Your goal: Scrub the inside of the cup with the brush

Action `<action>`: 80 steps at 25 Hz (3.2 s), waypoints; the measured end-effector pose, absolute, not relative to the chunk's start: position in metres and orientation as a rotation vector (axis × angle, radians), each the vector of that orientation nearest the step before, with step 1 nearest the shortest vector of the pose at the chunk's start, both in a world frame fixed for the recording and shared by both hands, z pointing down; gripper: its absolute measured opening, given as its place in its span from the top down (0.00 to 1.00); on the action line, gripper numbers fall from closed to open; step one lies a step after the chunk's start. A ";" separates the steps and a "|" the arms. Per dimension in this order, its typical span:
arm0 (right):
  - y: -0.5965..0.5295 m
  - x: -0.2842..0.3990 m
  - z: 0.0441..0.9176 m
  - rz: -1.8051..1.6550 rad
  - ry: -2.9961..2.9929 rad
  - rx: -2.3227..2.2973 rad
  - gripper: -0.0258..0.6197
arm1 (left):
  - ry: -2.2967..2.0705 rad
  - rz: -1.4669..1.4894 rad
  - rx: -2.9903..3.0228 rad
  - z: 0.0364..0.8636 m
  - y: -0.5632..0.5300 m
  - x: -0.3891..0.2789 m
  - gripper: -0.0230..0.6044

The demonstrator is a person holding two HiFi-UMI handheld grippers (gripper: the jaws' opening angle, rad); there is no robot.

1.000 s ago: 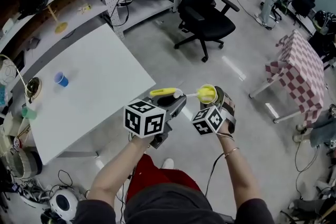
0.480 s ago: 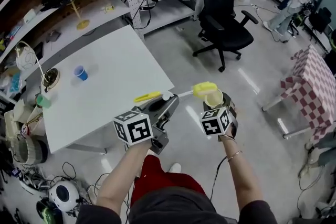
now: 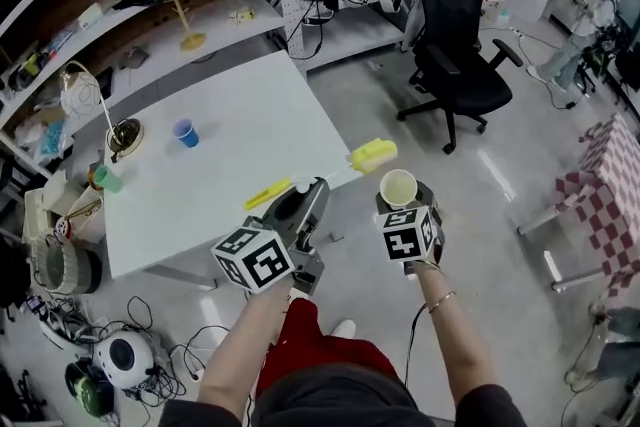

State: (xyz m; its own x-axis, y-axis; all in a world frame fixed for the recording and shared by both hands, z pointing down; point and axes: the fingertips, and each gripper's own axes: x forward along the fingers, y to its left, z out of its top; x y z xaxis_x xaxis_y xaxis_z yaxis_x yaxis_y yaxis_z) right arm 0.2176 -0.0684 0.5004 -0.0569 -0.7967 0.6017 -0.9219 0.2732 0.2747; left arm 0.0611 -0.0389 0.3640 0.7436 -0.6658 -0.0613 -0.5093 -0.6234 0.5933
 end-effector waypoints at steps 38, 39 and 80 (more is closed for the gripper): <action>-0.269 0.029 0.518 0.340 -2.143 1.310 0.51 | -1.494 -0.415 2.160 0.400 -0.220 -0.127 0.89; -0.277 0.025 0.521 0.348 -2.144 1.313 0.51 | -1.494 -0.410 2.156 0.402 -0.228 -0.131 0.90; -0.453 -0.025 0.597 0.410 -2.012 1.358 0.51 | -1.371 -0.448 2.072 0.474 -0.375 -0.181 0.90</action>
